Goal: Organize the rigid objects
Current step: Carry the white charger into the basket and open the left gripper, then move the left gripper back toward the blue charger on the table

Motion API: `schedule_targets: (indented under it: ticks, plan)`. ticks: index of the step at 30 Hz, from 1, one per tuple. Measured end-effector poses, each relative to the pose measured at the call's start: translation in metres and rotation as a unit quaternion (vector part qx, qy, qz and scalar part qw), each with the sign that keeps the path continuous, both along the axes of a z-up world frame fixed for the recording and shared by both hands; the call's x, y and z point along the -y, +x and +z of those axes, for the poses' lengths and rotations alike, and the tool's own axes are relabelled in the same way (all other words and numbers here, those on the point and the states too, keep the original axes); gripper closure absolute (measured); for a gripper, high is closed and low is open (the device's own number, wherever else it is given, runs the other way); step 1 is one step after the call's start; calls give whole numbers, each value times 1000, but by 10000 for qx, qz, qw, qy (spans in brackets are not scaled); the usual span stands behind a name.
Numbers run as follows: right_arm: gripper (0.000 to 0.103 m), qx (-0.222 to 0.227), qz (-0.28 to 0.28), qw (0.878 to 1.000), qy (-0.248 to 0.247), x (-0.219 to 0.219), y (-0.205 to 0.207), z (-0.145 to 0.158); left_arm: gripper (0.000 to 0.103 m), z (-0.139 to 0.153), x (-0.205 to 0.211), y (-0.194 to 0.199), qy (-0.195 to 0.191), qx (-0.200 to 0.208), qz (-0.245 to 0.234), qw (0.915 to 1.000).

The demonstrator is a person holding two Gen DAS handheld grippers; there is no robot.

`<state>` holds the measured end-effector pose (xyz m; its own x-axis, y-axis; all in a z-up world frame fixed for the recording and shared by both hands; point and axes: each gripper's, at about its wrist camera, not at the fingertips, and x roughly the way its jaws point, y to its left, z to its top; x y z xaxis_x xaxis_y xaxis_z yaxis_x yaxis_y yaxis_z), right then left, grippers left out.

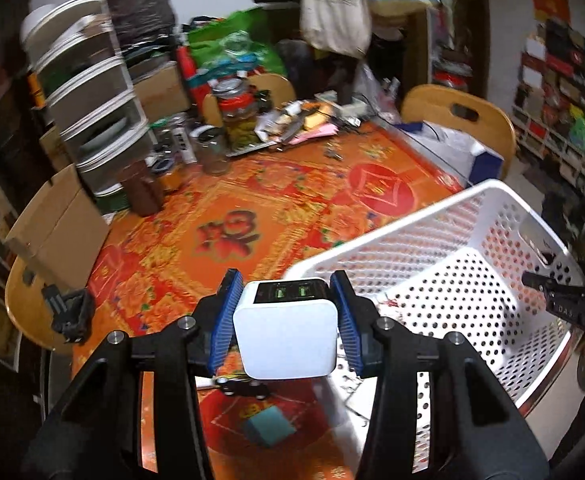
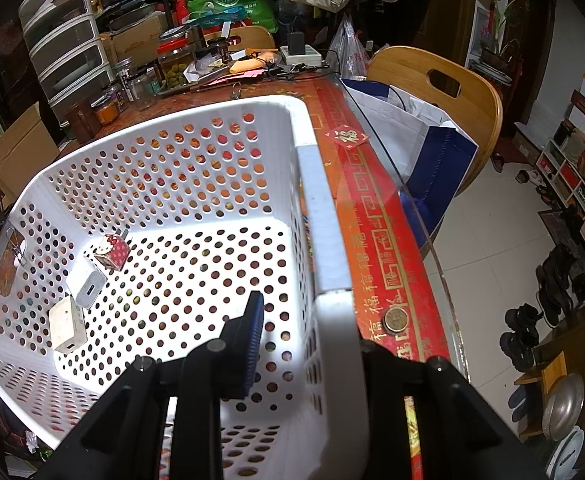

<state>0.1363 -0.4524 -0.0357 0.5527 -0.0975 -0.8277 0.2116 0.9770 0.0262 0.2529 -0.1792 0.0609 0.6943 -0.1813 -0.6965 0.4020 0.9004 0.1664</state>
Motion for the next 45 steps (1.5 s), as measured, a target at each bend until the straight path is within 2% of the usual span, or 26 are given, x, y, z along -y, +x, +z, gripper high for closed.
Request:
schedule_targets:
  ticks: [5, 10, 16, 24, 27, 28, 29, 31, 32, 34, 36, 38, 39, 41, 44, 45]
  plan:
    - [77, 2, 5, 10000, 6, -1, -1, 0, 60, -27, 42, 5, 311, -498, -443, 9973]
    - [77, -79, 30, 10000, -38, -5, 1, 1, 60, -66, 80, 2, 738, -1238, -913, 9853]
    - [77, -70, 42, 10000, -22, -5, 3, 2, 60, -101, 109, 17, 912, -1990, -1010, 9705]
    - [77, -81, 61, 9999, -7, -5, 4, 2, 60, -126, 141, 34, 1216, -2492, -1074, 9548]
    - [77, -92, 78, 9999, 3, -4, 5, 2, 60, -137, 150, 38, 1283, -2730, -1181, 9461]
    - [77, -91, 81, 9999, 9, -4, 5, 2, 59, -141, 153, 38, 1282, -2820, -1307, 9418]
    - [77, -93, 86, 9999, 17, -4, 4, 2, 52, -143, 154, 37, 1271, -2865, -1415, 9390]
    - [77, -97, 98, 9999, 53, -4, 4, 1, 41, -137, 151, 38, 1202, -2738, -1394, 9440]
    - [77, -94, 102, 9999, 54, -3, 4, 1, 41, -124, 143, 38, 1001, -2517, -1346, 9532]
    - [77, -99, 106, 9999, 54, -3, 3, 1, 38, -98, 120, 34, 587, -2141, -1297, 9664]
    - [77, -99, 107, 9999, 53, -3, 3, 1, 24, -65, 79, 22, 175, -1535, -1117, 9817]
    - [77, -107, 105, 9999, 45, -3, 3, 1, 0, -39, 24, 5, -179, -858, -766, 9932]
    - [77, -105, 104, 9999, 37, -3, 2, 0, 0, -32, -5, -3, -297, -586, -534, 9964]
    - [77, -98, 102, 9999, 24, -3, 2, 0, 0, -32, -54, -13, -479, -355, 27, 9982]
    - [77, -77, 99, 9999, 26, -3, 1, 1, 0, -57, -110, -18, -828, -501, 634, 9933]
    - [77, -76, 98, 9999, 25, -3, 1, 1, 0, -73, -125, -18, -908, -714, 776, 9903]
